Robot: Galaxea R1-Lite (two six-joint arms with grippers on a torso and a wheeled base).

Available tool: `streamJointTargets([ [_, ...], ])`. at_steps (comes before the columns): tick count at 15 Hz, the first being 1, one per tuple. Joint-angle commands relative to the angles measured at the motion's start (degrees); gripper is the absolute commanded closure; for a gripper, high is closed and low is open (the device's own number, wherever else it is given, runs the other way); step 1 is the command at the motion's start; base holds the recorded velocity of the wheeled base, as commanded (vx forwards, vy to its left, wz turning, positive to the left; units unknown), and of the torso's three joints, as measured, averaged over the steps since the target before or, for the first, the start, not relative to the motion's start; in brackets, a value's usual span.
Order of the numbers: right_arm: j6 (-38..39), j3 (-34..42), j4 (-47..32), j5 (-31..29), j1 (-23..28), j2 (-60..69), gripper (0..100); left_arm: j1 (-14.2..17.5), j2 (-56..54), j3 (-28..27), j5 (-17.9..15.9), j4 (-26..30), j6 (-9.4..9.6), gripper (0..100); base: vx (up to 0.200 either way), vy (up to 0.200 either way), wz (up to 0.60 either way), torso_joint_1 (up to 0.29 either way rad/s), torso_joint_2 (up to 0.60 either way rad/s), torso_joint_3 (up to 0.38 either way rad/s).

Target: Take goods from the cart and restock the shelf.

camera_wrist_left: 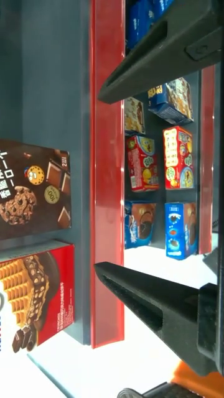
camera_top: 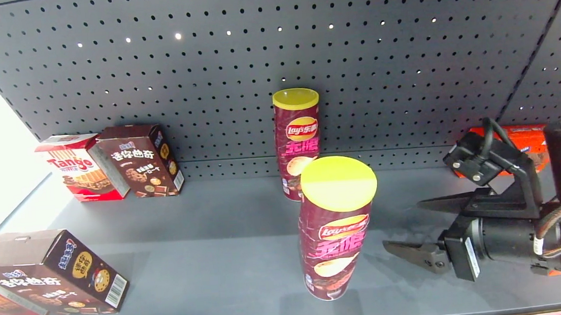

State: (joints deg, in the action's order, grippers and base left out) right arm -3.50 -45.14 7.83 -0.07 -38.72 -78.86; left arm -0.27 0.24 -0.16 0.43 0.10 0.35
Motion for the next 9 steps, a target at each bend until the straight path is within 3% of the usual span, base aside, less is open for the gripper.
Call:
streamJointTargets([
  [1,-0.02,-1.53,0.35,-0.01,-0.66,-3.32,0,0.0,0.11,-0.02,0.01,-0.01,0.0,0,0.0,0.0,0.0,0.0,0.0,0.0],
  [9,-0.02,-4.69,1.93,-1.33,-3.12,-8.24,0,0.0,0.11,-0.11,0.01,0.08,0.0,0,0.0,0.0,0.0,0.0,0.0,0.0],
])
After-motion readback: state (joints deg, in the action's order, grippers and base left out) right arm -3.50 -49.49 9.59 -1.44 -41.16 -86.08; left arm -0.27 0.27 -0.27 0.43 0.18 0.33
